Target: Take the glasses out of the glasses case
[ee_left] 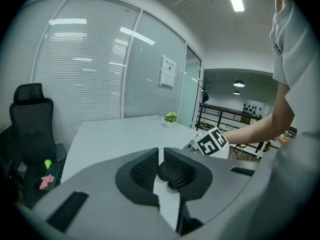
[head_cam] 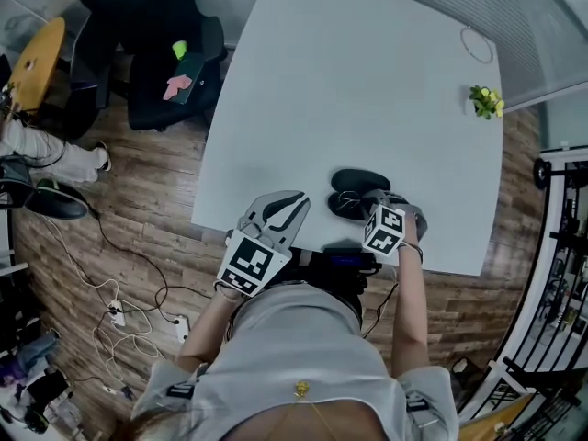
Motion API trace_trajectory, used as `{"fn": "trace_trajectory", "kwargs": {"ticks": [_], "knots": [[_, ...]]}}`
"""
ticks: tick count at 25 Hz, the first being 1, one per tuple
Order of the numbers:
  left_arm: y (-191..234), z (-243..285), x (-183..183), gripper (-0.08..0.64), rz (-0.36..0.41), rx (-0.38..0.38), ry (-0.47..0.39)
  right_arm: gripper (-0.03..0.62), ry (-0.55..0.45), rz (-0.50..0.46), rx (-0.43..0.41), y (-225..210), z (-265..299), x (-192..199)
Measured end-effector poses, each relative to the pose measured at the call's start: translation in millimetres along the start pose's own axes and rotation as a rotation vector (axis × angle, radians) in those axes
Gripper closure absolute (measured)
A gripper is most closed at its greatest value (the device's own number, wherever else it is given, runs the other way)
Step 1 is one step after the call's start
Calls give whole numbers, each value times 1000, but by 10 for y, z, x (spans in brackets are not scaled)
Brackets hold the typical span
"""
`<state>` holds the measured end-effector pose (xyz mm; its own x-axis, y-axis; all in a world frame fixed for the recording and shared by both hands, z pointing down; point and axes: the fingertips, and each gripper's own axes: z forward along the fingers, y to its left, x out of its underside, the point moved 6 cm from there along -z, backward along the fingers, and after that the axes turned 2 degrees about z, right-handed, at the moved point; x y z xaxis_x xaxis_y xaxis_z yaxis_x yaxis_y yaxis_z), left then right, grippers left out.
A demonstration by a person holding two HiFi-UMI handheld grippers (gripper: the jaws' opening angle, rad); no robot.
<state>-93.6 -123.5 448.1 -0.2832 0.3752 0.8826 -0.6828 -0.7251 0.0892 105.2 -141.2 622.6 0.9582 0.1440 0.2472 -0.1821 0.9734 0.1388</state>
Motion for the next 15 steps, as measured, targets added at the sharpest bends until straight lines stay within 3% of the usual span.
{"fn": "trace_trajectory", "kwargs": {"ticks": [15], "knots": [[-103,40,-35,518,40,62,-2,560,-47,54,47,-62,-487,-19]]}}
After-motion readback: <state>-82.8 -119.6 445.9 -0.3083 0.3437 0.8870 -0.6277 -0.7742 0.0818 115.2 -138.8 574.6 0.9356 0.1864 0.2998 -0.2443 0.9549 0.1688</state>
